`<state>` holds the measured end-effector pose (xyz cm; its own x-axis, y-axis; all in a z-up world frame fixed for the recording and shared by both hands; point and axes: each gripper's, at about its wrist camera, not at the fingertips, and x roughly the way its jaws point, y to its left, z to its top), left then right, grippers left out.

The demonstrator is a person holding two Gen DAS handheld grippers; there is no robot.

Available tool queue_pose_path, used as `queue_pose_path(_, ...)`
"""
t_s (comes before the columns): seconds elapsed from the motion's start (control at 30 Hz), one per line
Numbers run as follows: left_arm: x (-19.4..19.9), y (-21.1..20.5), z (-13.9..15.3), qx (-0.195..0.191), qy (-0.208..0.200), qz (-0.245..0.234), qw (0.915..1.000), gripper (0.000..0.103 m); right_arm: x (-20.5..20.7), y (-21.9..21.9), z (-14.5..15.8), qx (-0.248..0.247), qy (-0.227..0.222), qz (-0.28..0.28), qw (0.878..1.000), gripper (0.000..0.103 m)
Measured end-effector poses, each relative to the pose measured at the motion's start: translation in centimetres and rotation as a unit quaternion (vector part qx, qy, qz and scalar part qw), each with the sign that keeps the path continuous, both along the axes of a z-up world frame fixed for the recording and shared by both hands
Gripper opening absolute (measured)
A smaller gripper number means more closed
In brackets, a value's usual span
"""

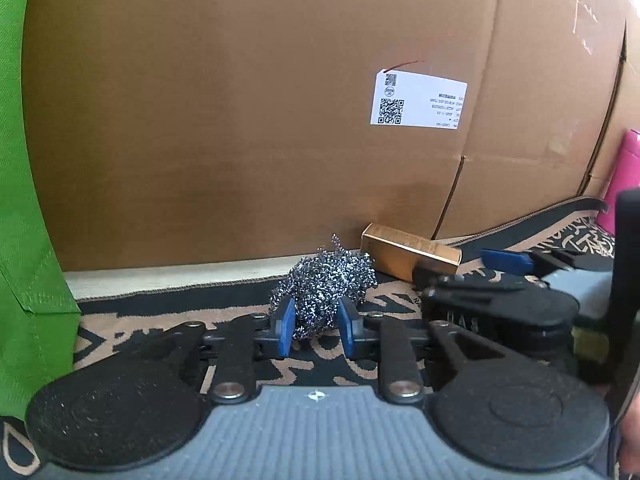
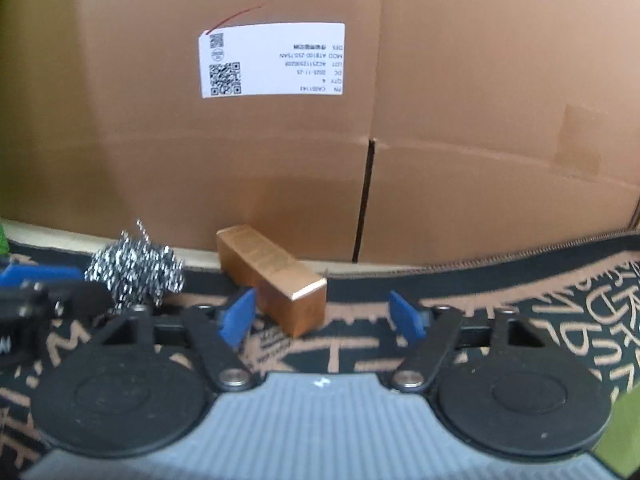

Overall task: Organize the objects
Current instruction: 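Grasp the steel wool scrubber with the left gripper while the right grasps the tan box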

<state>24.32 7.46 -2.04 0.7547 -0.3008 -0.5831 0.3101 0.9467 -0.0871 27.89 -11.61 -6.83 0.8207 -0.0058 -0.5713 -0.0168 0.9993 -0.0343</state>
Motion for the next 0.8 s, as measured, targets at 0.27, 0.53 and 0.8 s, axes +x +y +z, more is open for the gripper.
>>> queue_pose_path(0.27, -0.6, -0.1, -0.2, -0.009, 0.014, -0.020, 0.9997, 0.015, -4.0, -1.1, -0.3, 0.045, 0.015, 0.035, 0.998, 0.014)
queue_pose_path(0.53, -3.1, -1.0, -0.3, 0.007, 0.011, -0.019, 0.9997, 0.013, -3.6, -1.9, 0.4, 0.049, 0.010, 0.020, 0.999, 0.059)
queue_pose_path(0.8, -3.4, 0.6, 0.6, -0.007, -0.020, -0.001, 0.9998, 0.047, 1.4, -1.0, -0.9, 0.023, 0.027, 0.033, 0.999, 0.075)
